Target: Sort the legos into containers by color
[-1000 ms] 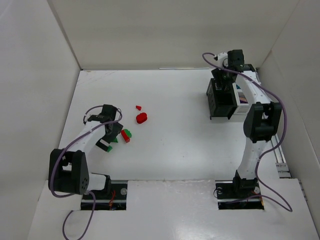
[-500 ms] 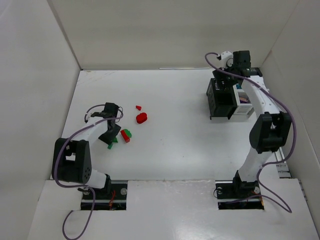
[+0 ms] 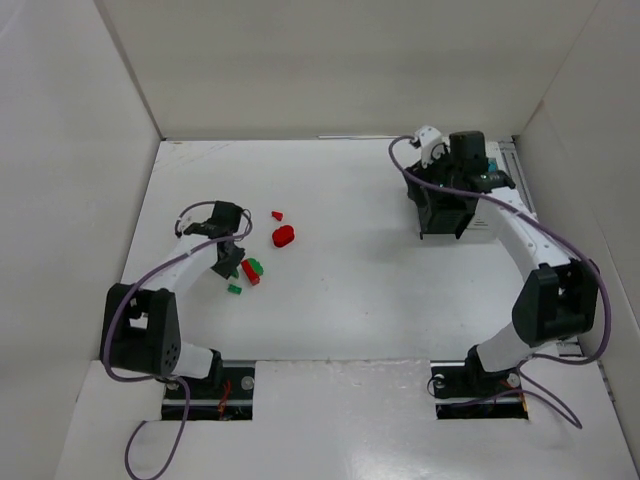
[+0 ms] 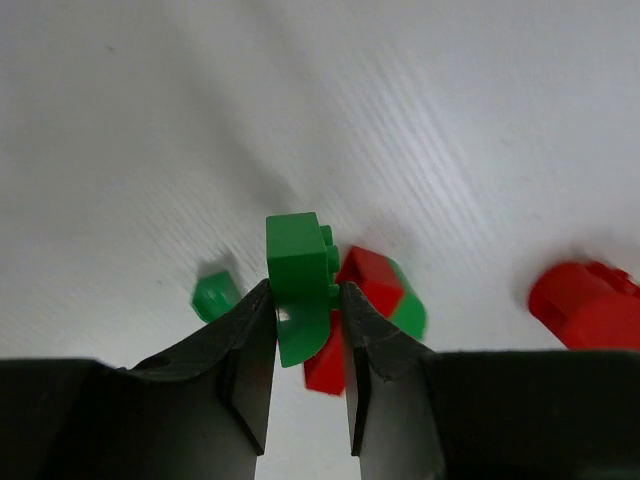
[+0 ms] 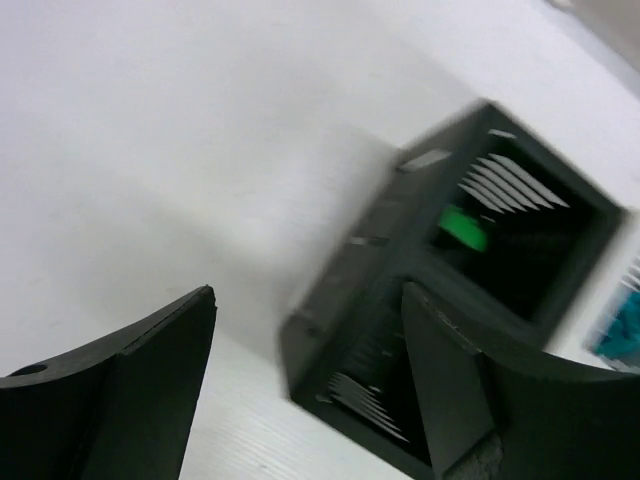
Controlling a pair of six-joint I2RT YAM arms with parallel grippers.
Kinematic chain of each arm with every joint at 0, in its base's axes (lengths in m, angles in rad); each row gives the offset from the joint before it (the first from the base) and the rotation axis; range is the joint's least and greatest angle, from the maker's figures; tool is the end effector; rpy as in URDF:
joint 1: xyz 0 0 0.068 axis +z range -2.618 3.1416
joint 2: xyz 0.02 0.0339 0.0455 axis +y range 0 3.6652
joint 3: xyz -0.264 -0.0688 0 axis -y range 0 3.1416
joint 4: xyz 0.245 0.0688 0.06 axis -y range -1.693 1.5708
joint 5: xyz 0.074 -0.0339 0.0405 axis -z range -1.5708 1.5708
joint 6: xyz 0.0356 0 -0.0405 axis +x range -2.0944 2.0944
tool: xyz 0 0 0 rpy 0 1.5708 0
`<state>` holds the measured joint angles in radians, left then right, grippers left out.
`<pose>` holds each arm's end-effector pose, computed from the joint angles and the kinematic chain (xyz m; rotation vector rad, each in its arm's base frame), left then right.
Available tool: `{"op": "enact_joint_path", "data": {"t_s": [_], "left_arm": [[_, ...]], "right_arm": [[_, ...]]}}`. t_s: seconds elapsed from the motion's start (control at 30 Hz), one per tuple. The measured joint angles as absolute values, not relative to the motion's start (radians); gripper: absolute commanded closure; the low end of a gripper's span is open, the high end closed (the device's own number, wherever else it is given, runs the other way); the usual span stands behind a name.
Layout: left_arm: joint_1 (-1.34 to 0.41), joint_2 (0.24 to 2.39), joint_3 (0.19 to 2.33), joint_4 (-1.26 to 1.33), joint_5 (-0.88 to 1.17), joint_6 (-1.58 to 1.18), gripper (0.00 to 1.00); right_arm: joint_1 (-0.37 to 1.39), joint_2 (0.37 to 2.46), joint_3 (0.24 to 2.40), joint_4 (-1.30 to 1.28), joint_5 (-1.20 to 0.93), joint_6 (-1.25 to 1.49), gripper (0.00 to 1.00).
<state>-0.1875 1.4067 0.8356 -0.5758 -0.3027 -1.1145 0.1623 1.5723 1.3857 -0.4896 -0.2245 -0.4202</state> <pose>0.2573 -0.0380 0.1936 -1.2506 2.3094 -0.0238 0.3511 0.0655 0.3230 -0.7545 2.0978 0.1115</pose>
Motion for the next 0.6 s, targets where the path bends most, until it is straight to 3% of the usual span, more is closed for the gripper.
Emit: {"op": "enact_joint_path", "data": {"t_s": [0.3,0.6], "left_arm": [[-0.393,1.132,0.909,-0.496,-0.298,-1.080,0.92],[-0.506,0.910,0.853,-0.315,-0.294,-1.221,0.91]], "right_arm": [[0.379,1.461,1.096,-0.156,-0.557,-0.373,0.17],[0.612,1.454,0.910,0.435,-0.719,0.039,0.14]]}}
